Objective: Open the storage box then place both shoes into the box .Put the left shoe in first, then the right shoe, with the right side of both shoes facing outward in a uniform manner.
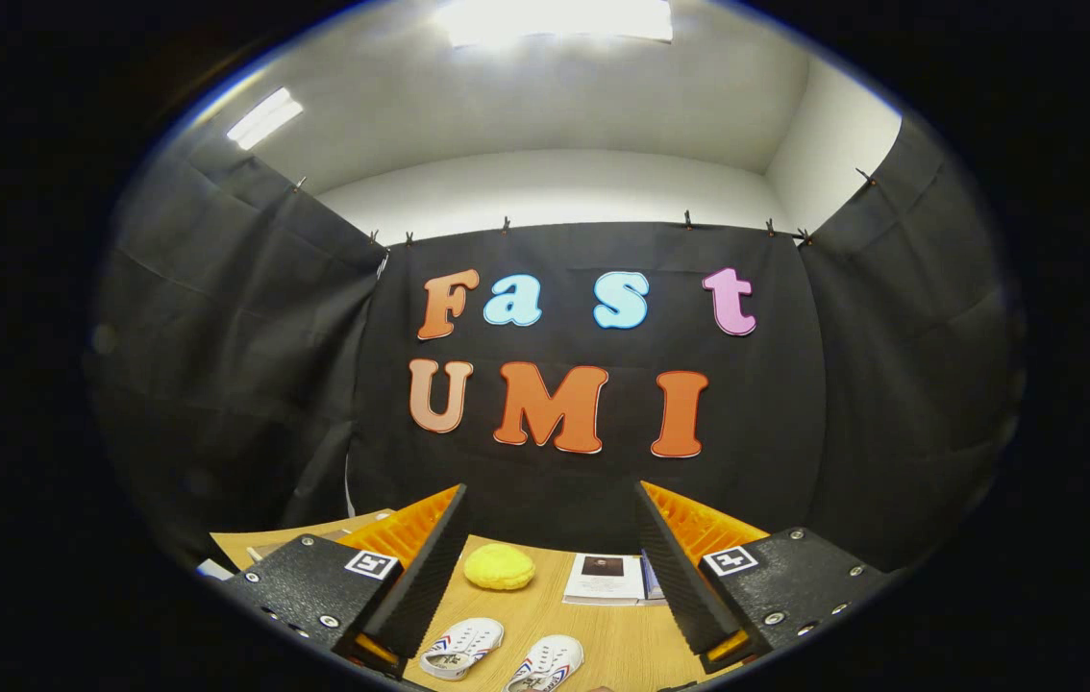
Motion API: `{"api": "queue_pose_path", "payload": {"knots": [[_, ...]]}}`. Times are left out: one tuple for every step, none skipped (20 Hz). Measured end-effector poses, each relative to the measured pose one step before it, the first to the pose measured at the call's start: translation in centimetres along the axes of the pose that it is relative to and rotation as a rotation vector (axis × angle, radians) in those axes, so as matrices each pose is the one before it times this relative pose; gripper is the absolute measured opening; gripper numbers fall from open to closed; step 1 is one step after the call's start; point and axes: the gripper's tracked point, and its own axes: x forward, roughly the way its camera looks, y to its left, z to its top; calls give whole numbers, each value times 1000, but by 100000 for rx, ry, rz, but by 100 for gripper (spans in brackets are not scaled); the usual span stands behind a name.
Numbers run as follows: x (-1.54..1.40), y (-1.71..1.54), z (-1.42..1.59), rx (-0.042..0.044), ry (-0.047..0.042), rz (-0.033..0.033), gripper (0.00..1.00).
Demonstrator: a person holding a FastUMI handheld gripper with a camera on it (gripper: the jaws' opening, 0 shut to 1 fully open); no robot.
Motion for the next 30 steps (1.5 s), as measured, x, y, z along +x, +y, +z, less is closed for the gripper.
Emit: {"api": "queue_pose_path", "payload": {"knots": [[50, -77, -111, 561, 141, 45, 99], [69, -14, -178, 471, 586, 228, 99], [-35, 82, -298, 614, 668, 480, 99], [5, 237, -245, 698, 872, 832, 99], [-19, 463, -279, 1020, 645, 1469, 99], [11, 551, -241, 1200, 605, 1872, 99], [134, 497, -344, 1109, 669, 1937, 99], [131, 586, -354, 564, 1012, 1893, 99], [27, 319, -349, 570, 705, 1364, 99], [155, 230, -236, 631, 123, 915, 99], [148, 405, -286, 624, 518, 1111, 99], [158, 518, -598, 631, 1121, 1583, 99], [174, 729, -644, 658, 1443, 1963, 99], [154, 436, -668, 861, 1423, 1678, 99], [289, 249, -464, 1134, 1333, 1612, 99], [158, 311, -577, 1399, 1278, 1538, 99], [165, 363, -556, 1816, 1310, 1919, 99], [264, 487, -578, 2633, 1249, 1762, 99], [506, 508, -646, 2663, 1376, 2319, 100], [520, 479, -637, 2670, 1587, 2222, 100], [251, 445, -856, 2228, 1982, 1164, 99], [528, 267, -994, 1288, 2334, 974, 99], [574, 421, -976, 547, 2740, 1398, 99], [608, 539, -1027, 926, 2627, 1772, 99], [634, 501, -851, 1900, 2462, 2190, 99], [704, 630, -1015, 2965, 2683, 2445, 99], [780, 630, -1067, 3531, 3319, 2656, 99], [914, 508, -1057, 3816, 3584, 2205, 99], [718, 320, -939, 3445, 3223, 1761, 99], [879, 57, -941, 2679, 3368, 1078, 99]]}}
